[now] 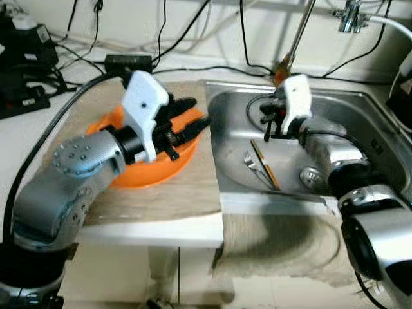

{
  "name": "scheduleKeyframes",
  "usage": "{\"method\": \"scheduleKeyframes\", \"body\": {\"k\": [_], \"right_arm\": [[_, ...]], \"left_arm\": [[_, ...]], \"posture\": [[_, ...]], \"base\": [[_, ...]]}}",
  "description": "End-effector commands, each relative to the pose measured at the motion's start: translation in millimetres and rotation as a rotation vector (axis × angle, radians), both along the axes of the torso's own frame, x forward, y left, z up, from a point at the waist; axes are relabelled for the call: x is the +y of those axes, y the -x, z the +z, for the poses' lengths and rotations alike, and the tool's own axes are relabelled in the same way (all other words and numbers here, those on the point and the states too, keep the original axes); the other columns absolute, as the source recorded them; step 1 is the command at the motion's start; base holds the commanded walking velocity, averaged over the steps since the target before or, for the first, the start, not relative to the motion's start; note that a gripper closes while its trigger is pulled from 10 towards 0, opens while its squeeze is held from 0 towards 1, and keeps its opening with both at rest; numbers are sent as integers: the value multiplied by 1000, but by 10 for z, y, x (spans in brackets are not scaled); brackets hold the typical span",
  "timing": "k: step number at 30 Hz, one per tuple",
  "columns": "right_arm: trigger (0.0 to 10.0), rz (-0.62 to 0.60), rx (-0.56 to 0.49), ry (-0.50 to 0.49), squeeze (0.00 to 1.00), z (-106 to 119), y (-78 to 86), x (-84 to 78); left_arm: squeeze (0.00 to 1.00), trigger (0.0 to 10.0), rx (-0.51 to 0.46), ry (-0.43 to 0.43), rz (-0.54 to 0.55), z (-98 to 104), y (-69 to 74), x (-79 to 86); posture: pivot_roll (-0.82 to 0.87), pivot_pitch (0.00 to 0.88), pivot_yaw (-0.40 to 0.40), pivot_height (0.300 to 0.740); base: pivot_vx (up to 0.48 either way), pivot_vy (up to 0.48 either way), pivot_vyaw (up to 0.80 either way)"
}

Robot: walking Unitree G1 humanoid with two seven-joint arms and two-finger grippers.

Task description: Kitchen organization

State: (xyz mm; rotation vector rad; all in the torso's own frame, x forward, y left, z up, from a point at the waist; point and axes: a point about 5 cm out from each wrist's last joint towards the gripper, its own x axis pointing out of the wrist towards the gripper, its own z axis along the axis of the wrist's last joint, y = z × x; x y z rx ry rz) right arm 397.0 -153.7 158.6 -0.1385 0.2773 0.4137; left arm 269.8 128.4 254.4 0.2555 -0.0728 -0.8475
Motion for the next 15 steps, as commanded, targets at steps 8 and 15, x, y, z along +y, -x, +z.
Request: {"method": "scheduleKeyframes", "body": {"k": [8,15], "right_arm": [[10000,-103,113,65,0,-379,94,-81],[10000,-86,213,58,75,-622,212,-42]], "left_arm": [[0,10000,86,-71,-92,-52,226,-32],[0,10000,102,-63,-145,-35,288,-74]], "posture": [[57,97,-69,740],[61,106,-66,740]], "base": [[0,0,0],[0,0,0]]}}
